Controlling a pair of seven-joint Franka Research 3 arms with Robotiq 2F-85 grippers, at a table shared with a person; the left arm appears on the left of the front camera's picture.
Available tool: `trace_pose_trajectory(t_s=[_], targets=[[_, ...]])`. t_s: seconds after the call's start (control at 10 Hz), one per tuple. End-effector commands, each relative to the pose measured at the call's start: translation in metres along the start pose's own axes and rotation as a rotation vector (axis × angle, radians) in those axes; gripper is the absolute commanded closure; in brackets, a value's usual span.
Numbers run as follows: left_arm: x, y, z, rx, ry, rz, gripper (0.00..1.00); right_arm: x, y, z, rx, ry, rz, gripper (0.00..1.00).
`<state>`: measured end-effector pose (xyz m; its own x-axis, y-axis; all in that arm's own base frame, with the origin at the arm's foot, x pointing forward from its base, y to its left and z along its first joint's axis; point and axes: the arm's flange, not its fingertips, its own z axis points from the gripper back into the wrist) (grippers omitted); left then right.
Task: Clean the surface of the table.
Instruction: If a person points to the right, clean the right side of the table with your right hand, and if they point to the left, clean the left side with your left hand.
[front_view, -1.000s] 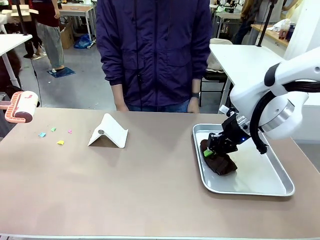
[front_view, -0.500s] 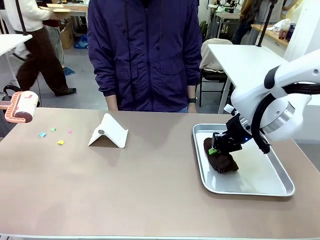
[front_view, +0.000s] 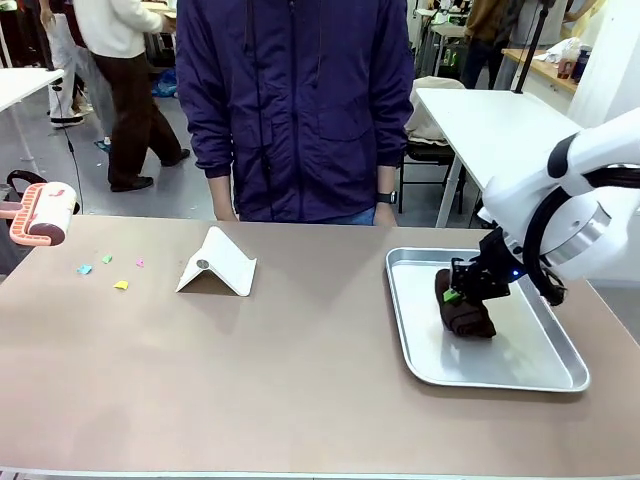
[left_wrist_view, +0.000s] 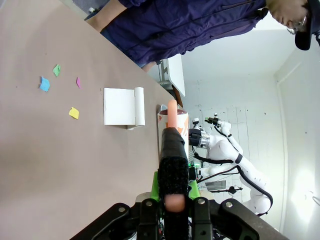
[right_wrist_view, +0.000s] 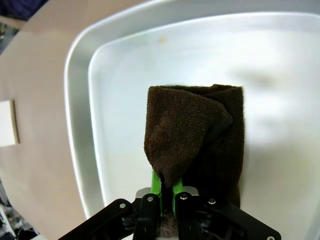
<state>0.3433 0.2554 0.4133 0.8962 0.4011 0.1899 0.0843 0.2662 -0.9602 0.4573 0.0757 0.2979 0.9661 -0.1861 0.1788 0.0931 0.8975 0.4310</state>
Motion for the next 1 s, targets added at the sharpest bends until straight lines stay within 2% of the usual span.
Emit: trace_pose_trajectory(t_s=[0.0, 0.5, 0.9], targets=[[-0.001, -0.004, 0.003, -0.011, 0.007, -0.006, 1.00, 0.007, -0.016, 0.008, -0.040, -0.033, -0.076, 0.91], [-0.001, -0.004, 0.003, -0.011, 0.007, -0.006, 1.00, 0.021, -0.063, 0.034, -0.005, -0.093, -0.223, 0.91], [-0.001, -0.004, 0.003, -0.011, 0.007, -0.006, 1.00, 0.019, -0.066, 0.041, 0.096, -0.095, -0.214, 0.91]])
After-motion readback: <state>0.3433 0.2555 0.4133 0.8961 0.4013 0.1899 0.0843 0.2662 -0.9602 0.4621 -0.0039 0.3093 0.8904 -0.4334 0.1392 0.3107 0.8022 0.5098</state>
